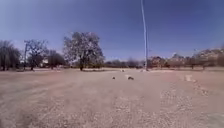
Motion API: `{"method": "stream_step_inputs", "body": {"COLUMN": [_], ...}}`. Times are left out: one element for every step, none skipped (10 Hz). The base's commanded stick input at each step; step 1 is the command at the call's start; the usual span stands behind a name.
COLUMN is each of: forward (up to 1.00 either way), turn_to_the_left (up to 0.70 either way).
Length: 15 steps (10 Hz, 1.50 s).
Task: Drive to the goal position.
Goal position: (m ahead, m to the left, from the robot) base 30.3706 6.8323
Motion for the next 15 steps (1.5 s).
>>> {"method": "stream_step_inputs", "body": {"forward": [0.7, 0.7, 0.7, 0.7, 0.7, 0.7, 0.7, 0.7, 0.7, 0.7, 0.7, 0.7, 0.7, 0.7, 0.7], "turn_to_the_left": [-0.35, -0.35, -0.35, -0.35, -0.35, -0.35, -0.19, -0.03, 0.0, 0.0, 0.0, 0.0, 0.0, 0.0, 0.0]}}
